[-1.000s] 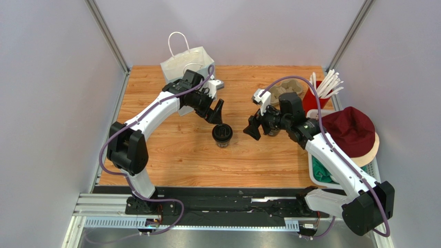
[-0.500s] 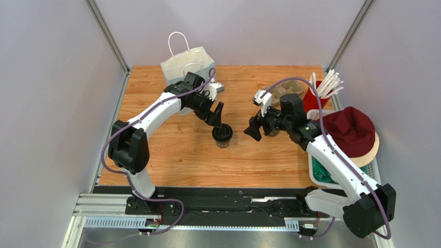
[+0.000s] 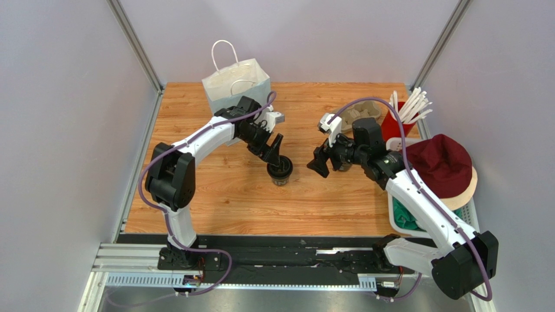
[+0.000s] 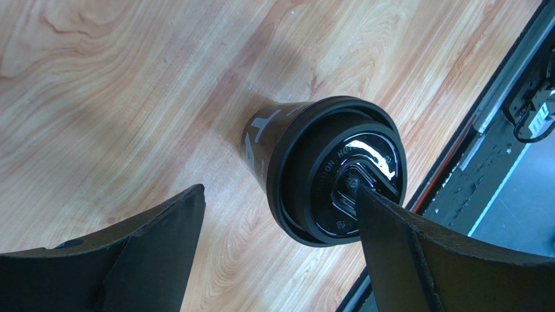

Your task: Pack the takeout coffee

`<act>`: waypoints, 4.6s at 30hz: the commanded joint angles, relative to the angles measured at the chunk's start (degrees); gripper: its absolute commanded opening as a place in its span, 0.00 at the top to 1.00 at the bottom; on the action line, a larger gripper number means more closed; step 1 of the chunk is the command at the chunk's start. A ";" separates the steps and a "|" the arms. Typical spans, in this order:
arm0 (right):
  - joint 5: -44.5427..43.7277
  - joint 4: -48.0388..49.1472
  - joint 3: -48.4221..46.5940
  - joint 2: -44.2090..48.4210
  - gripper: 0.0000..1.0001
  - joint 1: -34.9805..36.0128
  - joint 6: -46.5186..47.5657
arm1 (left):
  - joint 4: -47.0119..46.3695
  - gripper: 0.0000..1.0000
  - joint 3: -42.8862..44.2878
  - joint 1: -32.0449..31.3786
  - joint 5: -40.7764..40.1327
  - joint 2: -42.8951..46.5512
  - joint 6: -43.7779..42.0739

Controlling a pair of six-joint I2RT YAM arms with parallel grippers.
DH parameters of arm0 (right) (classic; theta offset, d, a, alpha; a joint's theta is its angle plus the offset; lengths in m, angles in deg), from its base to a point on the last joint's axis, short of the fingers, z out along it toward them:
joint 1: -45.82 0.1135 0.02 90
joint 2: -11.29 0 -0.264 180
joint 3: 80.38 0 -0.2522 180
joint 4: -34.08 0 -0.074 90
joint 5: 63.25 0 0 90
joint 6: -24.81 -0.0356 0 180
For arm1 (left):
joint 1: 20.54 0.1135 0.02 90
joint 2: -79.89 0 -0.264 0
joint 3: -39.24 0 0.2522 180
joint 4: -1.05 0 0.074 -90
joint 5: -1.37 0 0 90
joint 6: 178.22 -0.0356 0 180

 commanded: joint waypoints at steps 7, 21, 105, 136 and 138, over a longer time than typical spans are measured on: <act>1.24 2.23 0.09 0.40 0.21 -0.33 0.95 | -1.89 0.15 -2.51 -0.24 0.68 -1.01 -1.52; 2.82 2.58 -0.35 -3.29 0.22 -0.33 -1.51 | -2.16 0.36 -3.13 -0.41 0.33 -4.26 -1.52; 14.26 0.29 -20.66 -43.90 0.64 -1.13 -11.18 | -6.91 0.37 -9.19 1.43 2.61 -3.03 -5.56; 5.89 -4.63 -24.52 -38.63 0.56 1.87 -8.72 | -7.87 0.38 -11.30 1.43 1.12 -2.59 -6.00; 6.95 -5.15 -24.70 -36.88 0.54 1.86 -8.81 | -7.79 0.38 -11.39 1.43 0.94 -2.51 -6.09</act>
